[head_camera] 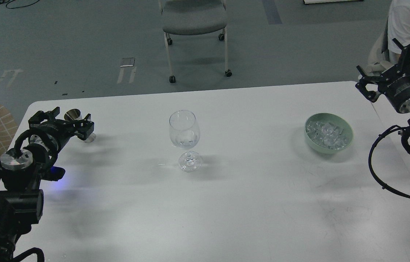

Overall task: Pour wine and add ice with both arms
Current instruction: 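Withdraw the left gripper up and away from the jigger, then raise the right gripper and swing it toward the green ice bowl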

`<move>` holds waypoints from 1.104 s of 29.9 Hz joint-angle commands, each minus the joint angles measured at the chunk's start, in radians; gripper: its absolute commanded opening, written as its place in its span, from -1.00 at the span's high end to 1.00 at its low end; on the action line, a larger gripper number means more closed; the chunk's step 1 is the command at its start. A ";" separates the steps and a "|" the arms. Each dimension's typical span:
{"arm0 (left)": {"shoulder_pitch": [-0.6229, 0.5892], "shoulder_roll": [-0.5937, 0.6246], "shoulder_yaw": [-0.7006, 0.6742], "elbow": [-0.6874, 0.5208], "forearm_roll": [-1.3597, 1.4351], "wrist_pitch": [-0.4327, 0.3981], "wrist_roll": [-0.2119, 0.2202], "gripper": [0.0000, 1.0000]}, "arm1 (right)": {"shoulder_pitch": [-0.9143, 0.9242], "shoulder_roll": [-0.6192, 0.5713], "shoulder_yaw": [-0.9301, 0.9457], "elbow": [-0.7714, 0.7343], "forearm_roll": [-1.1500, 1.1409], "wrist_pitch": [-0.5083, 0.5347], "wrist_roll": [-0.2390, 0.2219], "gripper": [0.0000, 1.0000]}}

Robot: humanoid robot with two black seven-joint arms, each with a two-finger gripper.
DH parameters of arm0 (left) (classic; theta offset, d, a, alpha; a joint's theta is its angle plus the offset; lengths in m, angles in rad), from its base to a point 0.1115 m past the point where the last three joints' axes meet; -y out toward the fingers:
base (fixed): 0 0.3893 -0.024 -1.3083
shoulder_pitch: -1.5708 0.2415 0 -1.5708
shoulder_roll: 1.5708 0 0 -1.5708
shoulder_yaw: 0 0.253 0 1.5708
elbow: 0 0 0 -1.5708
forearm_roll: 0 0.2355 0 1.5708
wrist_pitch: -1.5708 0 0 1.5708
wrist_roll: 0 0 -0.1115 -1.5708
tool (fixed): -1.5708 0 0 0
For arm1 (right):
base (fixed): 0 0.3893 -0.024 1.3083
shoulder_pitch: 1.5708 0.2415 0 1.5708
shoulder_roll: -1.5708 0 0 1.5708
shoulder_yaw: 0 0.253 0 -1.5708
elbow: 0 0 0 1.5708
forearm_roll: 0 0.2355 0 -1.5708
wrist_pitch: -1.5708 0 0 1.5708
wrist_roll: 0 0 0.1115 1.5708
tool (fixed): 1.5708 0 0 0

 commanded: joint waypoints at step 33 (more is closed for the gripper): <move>0.059 0.281 -0.051 -0.413 0.000 -0.185 0.037 -0.96 | -0.009 -0.063 0.007 0.136 0.002 -0.008 -0.002 -1.00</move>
